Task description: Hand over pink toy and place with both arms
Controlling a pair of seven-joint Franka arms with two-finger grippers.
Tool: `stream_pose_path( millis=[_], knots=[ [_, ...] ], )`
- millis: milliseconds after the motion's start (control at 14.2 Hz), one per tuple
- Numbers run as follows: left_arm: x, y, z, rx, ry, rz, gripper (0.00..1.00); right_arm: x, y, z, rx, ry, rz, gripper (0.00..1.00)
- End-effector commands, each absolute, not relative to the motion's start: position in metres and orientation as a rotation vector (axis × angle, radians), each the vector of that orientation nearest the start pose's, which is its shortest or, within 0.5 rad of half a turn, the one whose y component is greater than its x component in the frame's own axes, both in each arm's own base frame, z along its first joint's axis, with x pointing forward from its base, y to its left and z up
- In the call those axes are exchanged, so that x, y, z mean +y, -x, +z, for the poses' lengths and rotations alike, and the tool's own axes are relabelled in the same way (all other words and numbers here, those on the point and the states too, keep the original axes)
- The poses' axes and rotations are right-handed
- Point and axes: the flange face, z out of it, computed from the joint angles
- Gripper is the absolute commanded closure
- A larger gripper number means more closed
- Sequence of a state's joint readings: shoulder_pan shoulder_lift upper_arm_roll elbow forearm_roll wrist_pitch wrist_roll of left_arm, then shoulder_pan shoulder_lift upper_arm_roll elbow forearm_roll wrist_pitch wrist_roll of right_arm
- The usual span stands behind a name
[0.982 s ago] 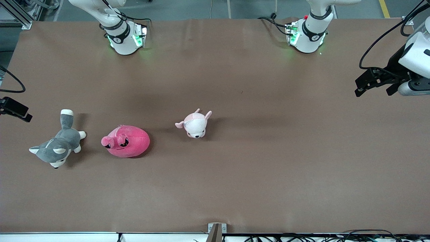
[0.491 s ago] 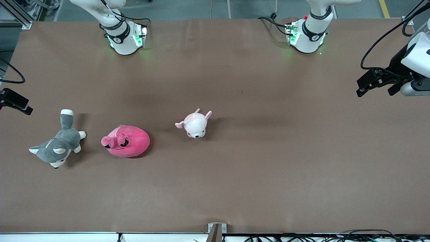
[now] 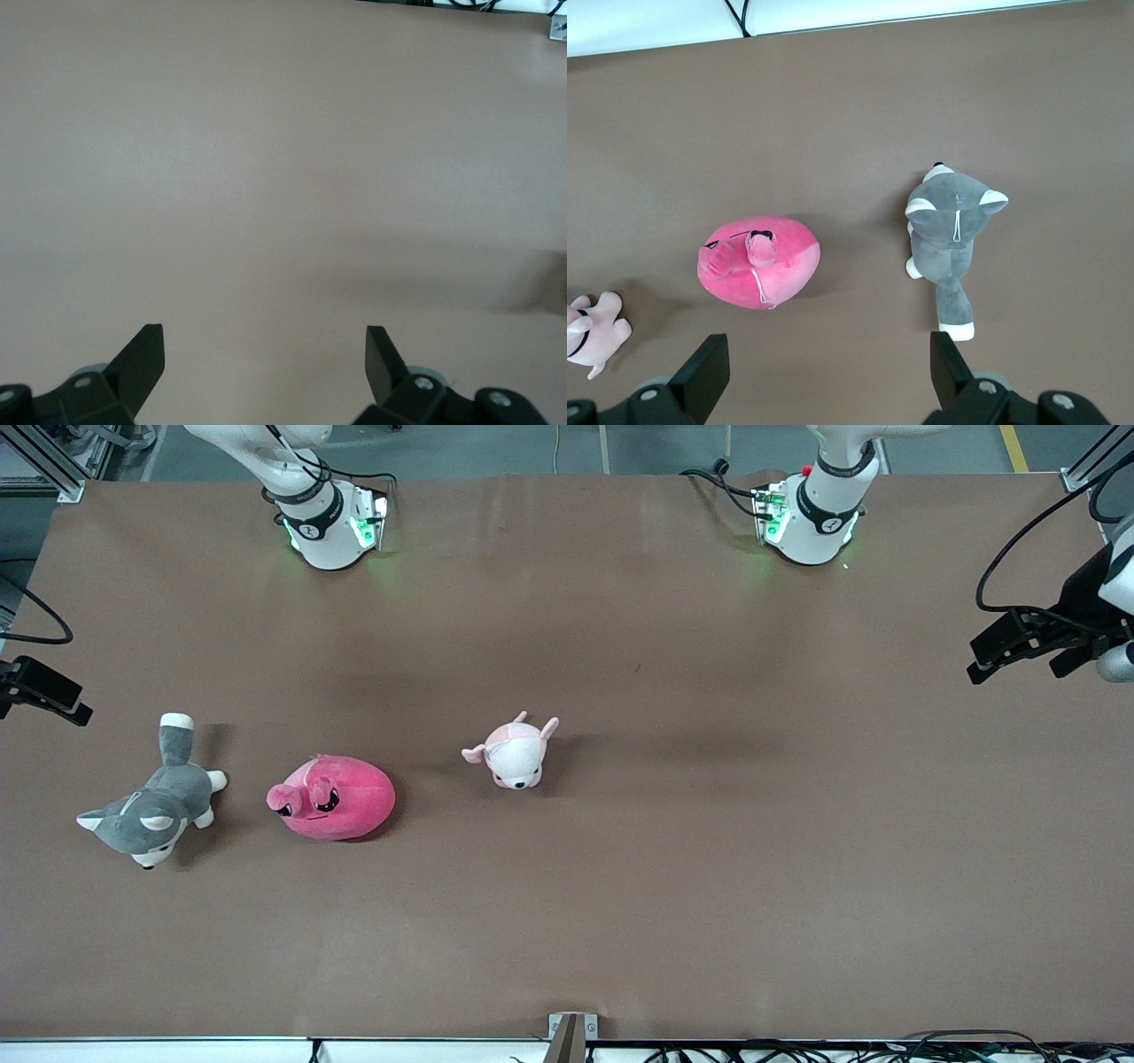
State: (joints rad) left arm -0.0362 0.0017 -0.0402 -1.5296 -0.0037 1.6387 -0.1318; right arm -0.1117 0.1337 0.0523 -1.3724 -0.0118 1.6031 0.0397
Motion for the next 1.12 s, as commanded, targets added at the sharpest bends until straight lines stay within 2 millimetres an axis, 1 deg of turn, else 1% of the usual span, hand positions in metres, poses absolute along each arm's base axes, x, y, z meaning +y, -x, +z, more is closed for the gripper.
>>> stream_pose_path(
  millis=[0, 70, 140, 211, 421, 561, 772, 912, 1053],
  knots=[
    [-0.043, -0.556, 0.656, 0.038, 3.158, -0.185, 0.00, -0.037, -0.585, 0.652, 0.134, 3.171, -0.155, 0.00],
    [-0.039, -0.557, 0.656, 0.039, 3.157, -0.185, 0.00, -0.039, -0.583, 0.653, 0.124, 3.173, -0.150, 0.00],
    [-0.025, -0.557, 0.655, -0.002, 3.162, -0.181, 0.00, -0.039, -0.581, 0.647, 0.106, 3.175, -0.133, 0.00],
    [-0.022, -0.558, 0.656, -0.010, 3.165, -0.185, 0.00, -0.039, -0.577, 0.645, 0.108, 3.172, -0.140, 0.00],
    [-0.024, -0.557, 0.657, -0.029, 3.165, -0.188, 0.00, -0.036, -0.566, 0.636, 0.102, 3.175, -0.159, 0.00],
    [-0.028, -0.557, 0.658, -0.022, 3.167, -0.192, 0.00, -0.036, -0.561, 0.629, 0.102, 3.176, -0.133, 0.00],
    [-0.028, -0.557, 0.658, -0.008, 3.166, -0.190, 0.00, -0.037, -0.559, 0.627, 0.095, 3.181, -0.113, 0.00],
    [-0.028, -0.557, 0.658, 0.010, 3.160, -0.190, 0.00, -0.037, -0.559, 0.619, 0.094, 3.182, -0.088, 0.00],
    [-0.023, -0.556, 0.659, 0.101, 3.148, -0.193, 0.00, -0.037, -0.558, 0.620, 0.094, 3.182, -0.088, 0.00]
  ],
)
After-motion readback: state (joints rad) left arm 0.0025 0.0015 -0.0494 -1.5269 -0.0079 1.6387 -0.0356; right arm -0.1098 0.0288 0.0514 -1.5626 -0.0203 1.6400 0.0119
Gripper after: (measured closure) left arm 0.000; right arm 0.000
